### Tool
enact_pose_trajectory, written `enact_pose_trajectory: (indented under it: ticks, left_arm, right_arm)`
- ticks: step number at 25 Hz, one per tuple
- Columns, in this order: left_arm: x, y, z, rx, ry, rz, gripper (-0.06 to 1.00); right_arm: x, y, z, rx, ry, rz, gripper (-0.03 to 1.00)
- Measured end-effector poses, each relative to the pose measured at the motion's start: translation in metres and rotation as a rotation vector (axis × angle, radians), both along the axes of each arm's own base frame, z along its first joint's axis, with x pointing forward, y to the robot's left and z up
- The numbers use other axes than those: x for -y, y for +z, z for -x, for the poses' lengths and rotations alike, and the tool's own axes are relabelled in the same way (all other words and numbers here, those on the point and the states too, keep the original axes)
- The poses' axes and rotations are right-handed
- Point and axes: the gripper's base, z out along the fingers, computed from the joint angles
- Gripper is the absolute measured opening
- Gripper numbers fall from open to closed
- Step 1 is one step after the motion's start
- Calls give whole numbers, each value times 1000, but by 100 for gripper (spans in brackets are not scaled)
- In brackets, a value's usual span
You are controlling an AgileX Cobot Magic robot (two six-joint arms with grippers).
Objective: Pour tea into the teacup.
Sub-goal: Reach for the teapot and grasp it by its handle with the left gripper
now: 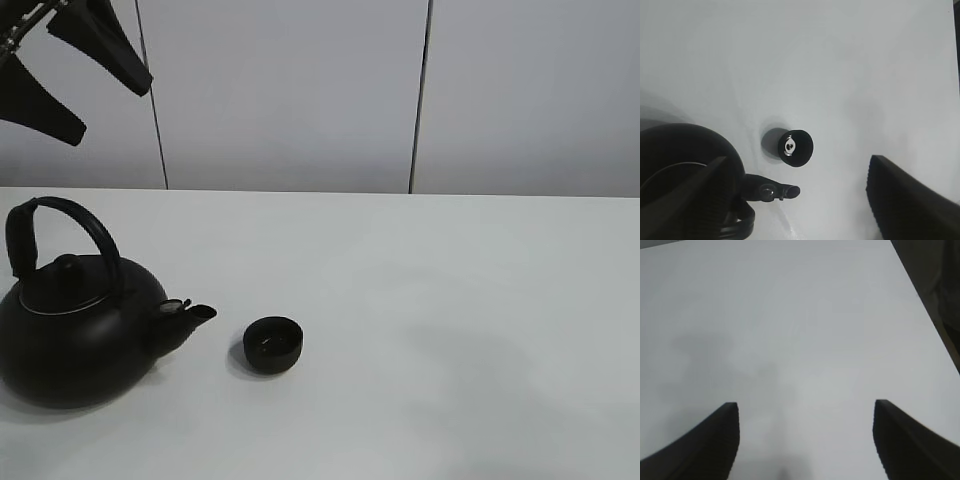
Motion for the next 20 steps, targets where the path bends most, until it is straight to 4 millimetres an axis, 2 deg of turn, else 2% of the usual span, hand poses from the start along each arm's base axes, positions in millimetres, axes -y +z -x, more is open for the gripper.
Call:
enact_pose_trajectory:
  ticks: [9,20]
  left_arm:
    - [0,0,-1,5,4,-1,54]
    - [0,0,-1,5,4,-1,54]
  right_arm:
    - [-1,0,-2,15,101,-1,52]
    - [-4,0,-2,19,125,-41,52]
